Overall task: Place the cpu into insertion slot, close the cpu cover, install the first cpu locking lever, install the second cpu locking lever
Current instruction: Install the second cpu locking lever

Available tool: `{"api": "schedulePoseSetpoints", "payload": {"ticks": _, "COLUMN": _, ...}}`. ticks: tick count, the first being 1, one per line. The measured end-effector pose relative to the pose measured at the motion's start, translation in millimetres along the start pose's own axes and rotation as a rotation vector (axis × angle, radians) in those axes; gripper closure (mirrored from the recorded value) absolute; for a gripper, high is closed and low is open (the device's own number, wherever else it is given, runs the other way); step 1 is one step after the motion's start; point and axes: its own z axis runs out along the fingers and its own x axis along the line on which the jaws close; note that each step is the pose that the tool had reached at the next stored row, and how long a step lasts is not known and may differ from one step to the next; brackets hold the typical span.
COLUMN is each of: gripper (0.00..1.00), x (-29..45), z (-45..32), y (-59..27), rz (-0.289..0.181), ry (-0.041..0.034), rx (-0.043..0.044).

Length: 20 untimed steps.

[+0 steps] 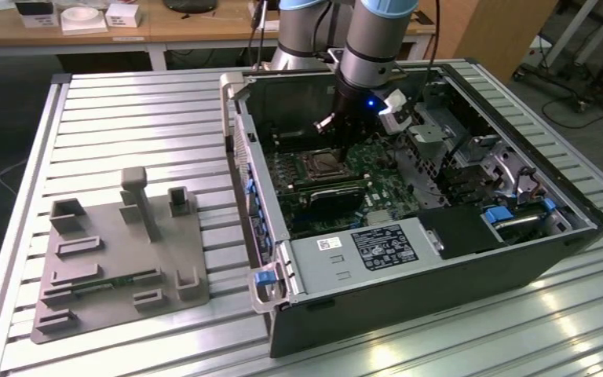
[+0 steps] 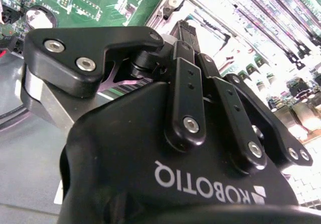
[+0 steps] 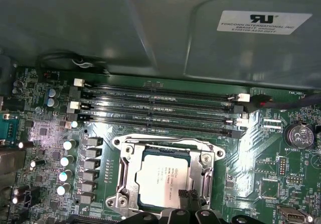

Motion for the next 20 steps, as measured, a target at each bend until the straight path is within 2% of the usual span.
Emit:
{"api": "schedulePoseSetpoints", "payload": {"ticks": 7, "gripper": 0.90, "x": -0.1, "z": -0.2, "y": -0.2, "rz": 0.000, "ry": 0.0001, "rx": 0.0001}}
{"api": "schedulePoseSetpoints", "payload": {"ticks": 14, "gripper": 0.90, "x": -0.5, "z": -7.4, "y": -1.0, "rz": 0.000, "ry": 0.0010, "rx": -0.0001}}
{"api": "schedulePoseSetpoints", "payload": {"ticks": 20, "gripper": 0.90, "x": 0.2, "z": -9.4, "y": -8.8, "rz": 0.000, "ry": 0.0011, "rx": 0.0009}}
